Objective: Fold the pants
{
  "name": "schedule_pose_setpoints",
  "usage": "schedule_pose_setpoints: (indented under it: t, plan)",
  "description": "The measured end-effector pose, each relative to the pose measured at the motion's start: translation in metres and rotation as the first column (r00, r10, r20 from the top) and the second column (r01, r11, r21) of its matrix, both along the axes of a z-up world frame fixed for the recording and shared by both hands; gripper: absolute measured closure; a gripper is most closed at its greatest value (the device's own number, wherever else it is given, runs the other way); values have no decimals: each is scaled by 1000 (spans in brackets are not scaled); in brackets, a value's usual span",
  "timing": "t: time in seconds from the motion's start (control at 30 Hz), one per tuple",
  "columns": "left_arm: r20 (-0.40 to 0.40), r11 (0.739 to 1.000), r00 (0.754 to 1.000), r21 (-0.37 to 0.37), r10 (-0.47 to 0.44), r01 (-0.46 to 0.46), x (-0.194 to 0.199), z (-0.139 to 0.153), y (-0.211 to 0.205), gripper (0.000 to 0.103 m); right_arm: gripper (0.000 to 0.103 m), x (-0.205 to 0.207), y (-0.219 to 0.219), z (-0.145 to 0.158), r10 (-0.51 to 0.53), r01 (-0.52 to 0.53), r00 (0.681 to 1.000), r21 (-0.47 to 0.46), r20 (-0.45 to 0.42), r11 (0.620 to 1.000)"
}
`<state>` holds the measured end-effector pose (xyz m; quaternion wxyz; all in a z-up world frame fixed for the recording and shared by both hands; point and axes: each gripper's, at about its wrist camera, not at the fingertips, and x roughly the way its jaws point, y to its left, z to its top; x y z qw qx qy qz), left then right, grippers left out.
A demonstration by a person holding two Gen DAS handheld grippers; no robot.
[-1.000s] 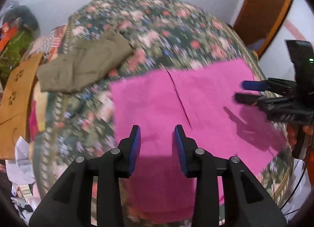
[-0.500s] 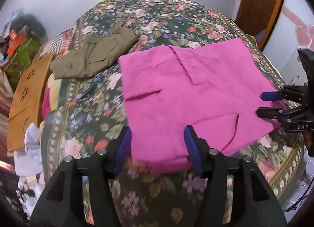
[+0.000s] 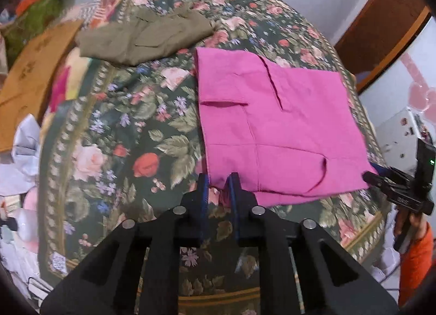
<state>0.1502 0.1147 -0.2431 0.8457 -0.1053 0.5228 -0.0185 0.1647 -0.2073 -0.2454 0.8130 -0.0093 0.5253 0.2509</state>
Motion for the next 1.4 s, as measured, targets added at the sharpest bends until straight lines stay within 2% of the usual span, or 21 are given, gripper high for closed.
schedule_pose_setpoints:
  t: [0.1, 0.2, 0.3, 0.33, 0.4, 0.43, 0.5, 0.53, 0.57, 0.63, 0.8, 0.87, 0.97, 1.03, 1.2, 1.23, 1.27, 1.3, 1.33, 1.4]
  plan:
    - [26, 1000, 1000, 20, -12, 12, -4, 11, -7, 102, 49, 0, -4, 0, -10, 11, 1000, 11, -3, 1000]
    - [46, 999, 999, 47, -16, 13, -12, 21, -7, 103, 49, 0, -3, -1, -6, 6, 1000, 8, 2, 1000]
    - [27, 996, 999, 92, 20, -22, -18, 14, -1, 103, 49, 0, -4, -1, -5, 4, 1000, 4, 7, 1000]
    - [16, 995, 999, 91, 31, -32, -20, 10, 2, 103, 49, -1, -4, -1, -5, 5, 1000, 3, 8, 1000]
    - [0, 998, 999, 40, 41, -41, -26, 5, 10, 101, 49, 0, -3, 0, -6, 6, 1000, -7, 5, 1000]
    - [-6, 999, 999, 15, 43, -43, -29, 4, 12, 95, 49, 1, -2, 2, -7, 7, 1000, -15, 8, 1000]
    - [0, 998, 999, -21, 51, -51, -35, 8, 13, 75, 49, 0, 0, 10, -4, 6, 999, -44, 40, 999]
    - [12, 998, 998, -27, 57, -57, -38, 11, 12, 55, 49, 0, 2, 16, 0, 2, 998, -44, 61, 999]
    - [35, 997, 997, -41, 63, -61, -41, 15, 10, 39, 49, 1, 3, 21, 1, 2, 997, -32, 76, 999]
    - [52, 996, 997, -73, 54, -51, -41, 19, 3, 34, 49, 1, 6, 33, -4, 4, 995, -5, 103, 1000]
    - [-30, 969, 999, -245, 19, -26, -27, 3, -14, 34, 49, 1, 30, 45, 25, -32, 988, 46, 155, 998]
    - [-54, 964, 998, -263, 26, -40, -22, -6, -20, 34, 49, 2, 40, 40, 50, -57, 987, 42, 150, 998]
    - [-36, 961, 999, -276, 16, -26, -14, -7, -27, 34, 49, 7, 53, 22, 77, -80, 991, 21, 106, 997]
    - [-46, 942, 999, -333, 25, -39, -4, -11, -26, 33, 49, 11, 54, 7, 80, -81, 995, 14, 54, 997]
    - [-78, 891, 994, -441, 82, -108, 19, -19, -11, 34, 49, 5, 53, 2, 112, -113, 991, 9, 80, 994]
    - [-77, 892, 993, -436, 94, -118, 22, -18, -9, 42, 49, 5, 53, 2, 112, -114, 990, 13, 80, 993]
    - [-80, 906, 991, -402, 110, -133, 25, -17, -9, 60, 49, 6, 53, 2, 115, -116, 990, 13, 81, 993]
    - [-83, 924, 989, -354, 121, -143, 28, -16, -8, 69, 49, 5, 53, 1, 118, -120, 990, 13, 83, 993]
    - [-82, 931, 988, -333, 128, -148, 30, -16, -7, 75, 49, 5, 53, 1, 121, -123, 989, 13, 84, 992]
    - [-74, 930, 988, -333, 137, -154, 34, -17, -4, 79, 49, 5, 53, 1, 127, -128, 988, 14, 84, 992]
